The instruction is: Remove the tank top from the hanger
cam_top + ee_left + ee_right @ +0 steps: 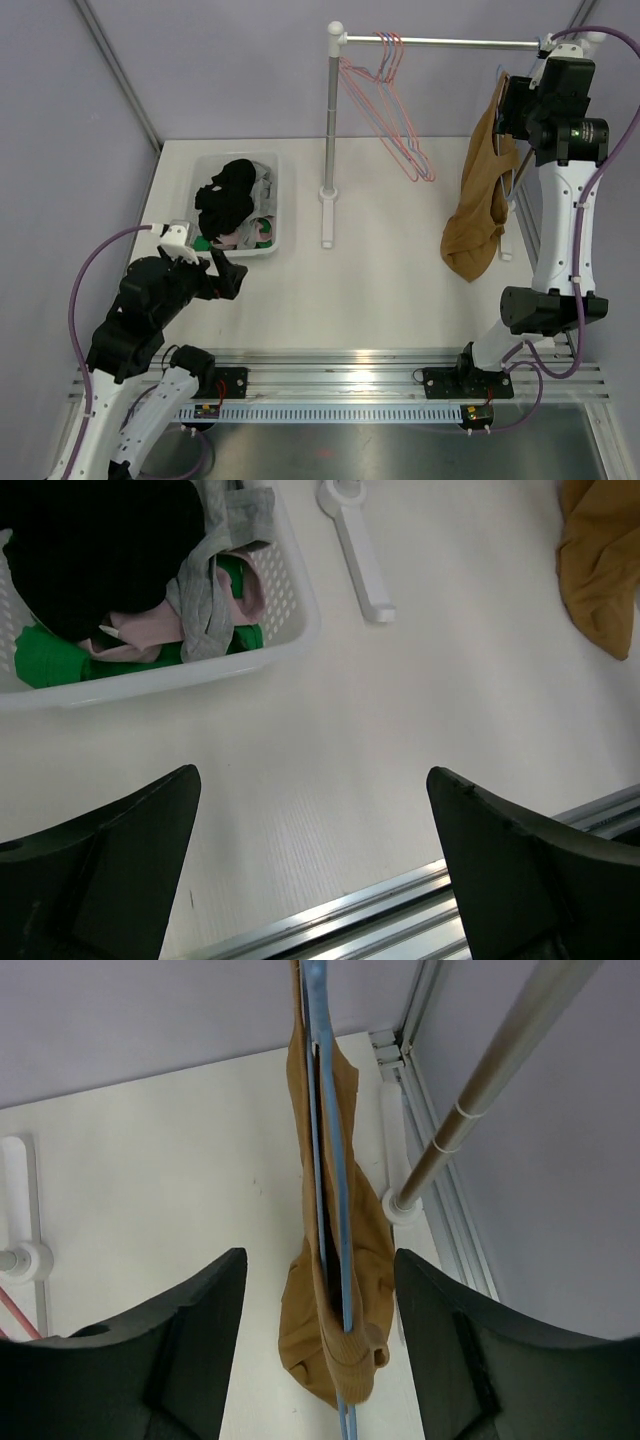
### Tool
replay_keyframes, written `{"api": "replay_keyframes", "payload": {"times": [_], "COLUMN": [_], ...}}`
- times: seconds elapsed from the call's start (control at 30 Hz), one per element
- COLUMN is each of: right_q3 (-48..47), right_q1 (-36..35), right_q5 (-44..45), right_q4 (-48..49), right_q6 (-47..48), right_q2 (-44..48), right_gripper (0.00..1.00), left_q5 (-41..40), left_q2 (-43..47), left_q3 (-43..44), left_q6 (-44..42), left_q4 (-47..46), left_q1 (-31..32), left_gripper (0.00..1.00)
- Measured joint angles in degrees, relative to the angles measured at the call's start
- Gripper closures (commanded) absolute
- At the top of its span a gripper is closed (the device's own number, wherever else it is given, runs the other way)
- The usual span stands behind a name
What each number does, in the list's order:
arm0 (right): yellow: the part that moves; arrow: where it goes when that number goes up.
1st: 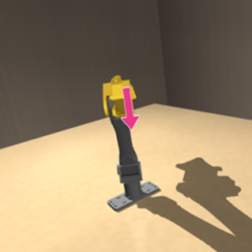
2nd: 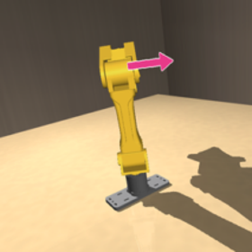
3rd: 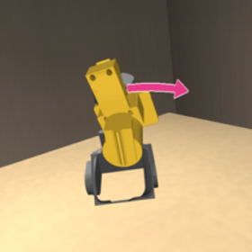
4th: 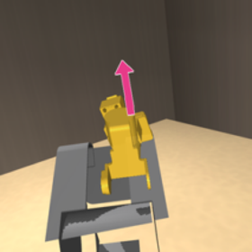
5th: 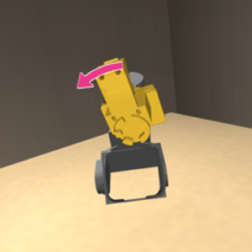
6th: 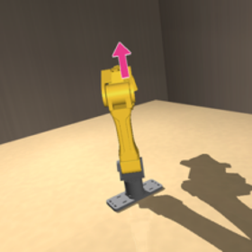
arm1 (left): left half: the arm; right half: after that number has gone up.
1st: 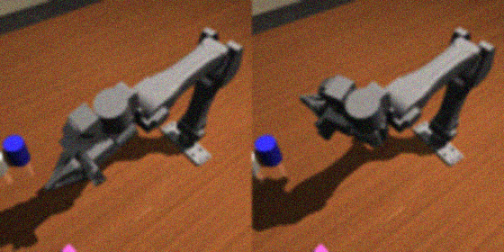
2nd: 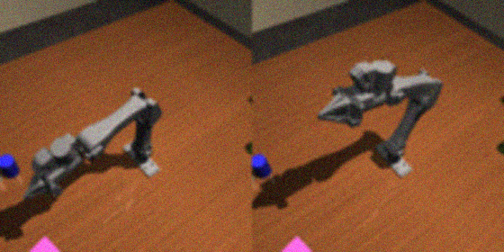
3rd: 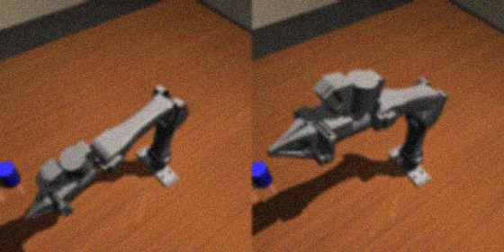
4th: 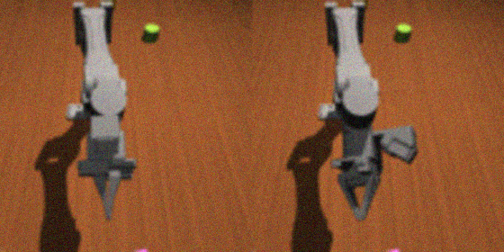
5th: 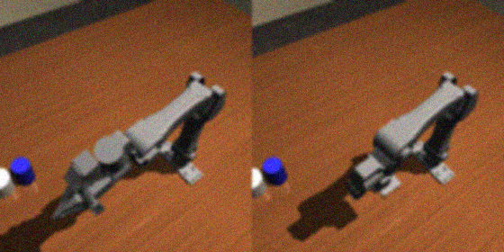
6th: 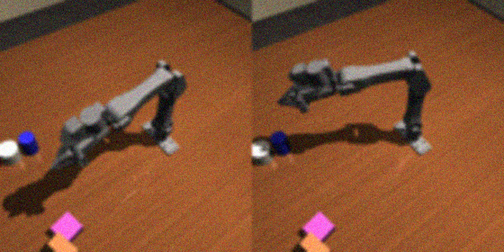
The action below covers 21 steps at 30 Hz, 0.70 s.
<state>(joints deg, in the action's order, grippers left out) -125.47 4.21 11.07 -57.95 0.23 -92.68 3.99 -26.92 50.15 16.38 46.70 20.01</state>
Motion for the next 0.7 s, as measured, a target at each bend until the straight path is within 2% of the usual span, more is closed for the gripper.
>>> {"api": "replay_keyframes", "payload": {"times": [0.07,0.13,0.2,0.27,0.33,0.43,0.5,0.57,0.6,0.7], "right_q3": [-0.5,-1.0,-1.7,-2.5,-2.8,-3.4,-4.2,-5.2,-5.6,-6.9], "right_q1": [0.6,1.3,1.8,1.9,1.9,2.0,2.0,2.0,2.0,2.0], "right_q5": [-2.3,-4.1,-5.3,-6.3,-6.8,-7.8,-8.0,-8.7,-8.8,-10.3], "right_q4": [0.1,0.2,0.1,0.2,0.2,0.1,0.0,-0.1,-0.3,-0.8], "right_q6": [0.7,1.3,1.7,2.2,2.6,2.8,3.0,3.0,3.2,2.9], "right_q2": [-2.0,-4.1,-6.2,-8.0,-9.1,-10.0,-10.3,-10.5,-10.5,-10.5], "right_gripper": [0.37,0.46,0.47,0.55,0.67,0.76,0.79,0.96,1.00,1.00], "left_q5": [0.6,1.1,1.5,1.7,1.8,1.9,1.9,2.1,2.2,2.3], "left_q2": [1.2,1.3,1.2,1.2,1.2,1.3,1.3,1.3,1.3,1.3], "left_q3": [-0.3,-0.4,-0.5,-0.8,-0.8,-0.8,-0.8,-0.8,-0.8,-0.8], "left_q6": [0.1,0.1,0.2,0.2,0.2,0.2,0.2,0.2,0.2,0.2], "left_q4": [-1.3,-2.3,-3.0,-3.4,-3.4,-3.6,-3.6,-3.7,-3.7,-3.8], "left_q1": [0.1,0.3,0.6,1.3,2.2,3.3,3.7,3.9,4.0,4.1], "left_gripper": [0.01,0.01,0.01,0.01,0.01,0.01,0.01,0.01,0.01,0.01]}}
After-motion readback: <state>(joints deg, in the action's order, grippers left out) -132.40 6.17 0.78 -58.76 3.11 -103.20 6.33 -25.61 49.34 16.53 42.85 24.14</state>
